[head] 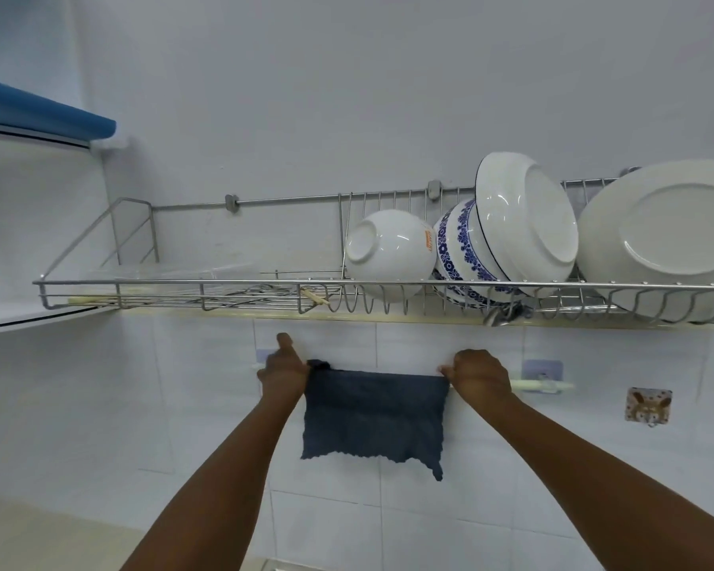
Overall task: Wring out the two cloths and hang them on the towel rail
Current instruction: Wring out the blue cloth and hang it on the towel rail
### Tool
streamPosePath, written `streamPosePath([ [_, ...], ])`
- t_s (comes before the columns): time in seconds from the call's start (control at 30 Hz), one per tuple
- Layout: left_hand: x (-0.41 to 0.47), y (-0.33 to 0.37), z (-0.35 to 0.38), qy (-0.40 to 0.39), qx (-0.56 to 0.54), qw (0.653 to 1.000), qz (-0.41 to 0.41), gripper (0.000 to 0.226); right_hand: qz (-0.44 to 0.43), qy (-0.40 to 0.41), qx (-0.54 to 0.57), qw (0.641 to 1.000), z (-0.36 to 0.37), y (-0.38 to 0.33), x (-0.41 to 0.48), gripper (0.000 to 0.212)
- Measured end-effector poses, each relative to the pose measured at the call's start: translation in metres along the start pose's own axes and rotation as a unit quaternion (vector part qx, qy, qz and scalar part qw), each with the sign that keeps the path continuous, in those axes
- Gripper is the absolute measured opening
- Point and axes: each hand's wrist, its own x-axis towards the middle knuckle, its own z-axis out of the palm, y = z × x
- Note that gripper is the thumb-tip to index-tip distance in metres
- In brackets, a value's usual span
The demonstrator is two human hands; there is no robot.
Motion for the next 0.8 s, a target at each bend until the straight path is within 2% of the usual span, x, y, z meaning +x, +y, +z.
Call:
streamPosePath([
  [0.07,0.003,-0.005,-0.008,0.031,-0.035,0.999,0.009,0.048,-0.063,0.014,-0.016,0.998,0.0,-0.003,0.001,0.021],
  [0.1,0.006,-0.004,-0.01,0.011,-0.021,0.999,0.027,0.037,-0.093,0.002,-0.018,0.996,0.0,-0.006,-0.001,0.014],
  [0.17,0.006,0.002,-0.013,-0.082,0.041,0.995,0.037,0.018,-0.137,-0.037,-0.017,0.99,0.005,-0.011,-0.003,0.014],
  [0.27,-0.006,-0.004,-0.006,-0.134,0.021,0.99,0.026,0.022,-0.182,-0.054,-0.001,0.982,0.011,-0.011,-0.006,0.017],
  [0.37,-0.011,-0.026,-0.007,-0.058,0.014,0.996,0.071,0.017,-0.184,-0.058,-0.009,0.981,0.013,-0.015,-0.005,0.02],
  [0.47,-0.003,-0.042,-0.016,-0.031,0.116,0.984,0.129,0.011,-0.168,-0.104,-0.045,0.979,0.012,-0.031,-0.006,0.021],
  [0.57,0.0,-0.053,-0.019,0.003,0.213,0.957,0.199,0.03,-0.167,-0.106,-0.07,0.978,0.015,-0.042,-0.009,0.018],
  [0.7,-0.007,-0.07,-0.02,0.005,0.231,0.947,0.222,0.036,-0.214,-0.049,-0.071,0.973,0.026,-0.036,-0.015,0.024],
  [0.8,-0.011,-0.079,-0.024,0.025,0.268,0.939,0.214,0.043,-0.228,-0.07,-0.109,0.965,0.033,-0.034,-0.018,0.037],
])
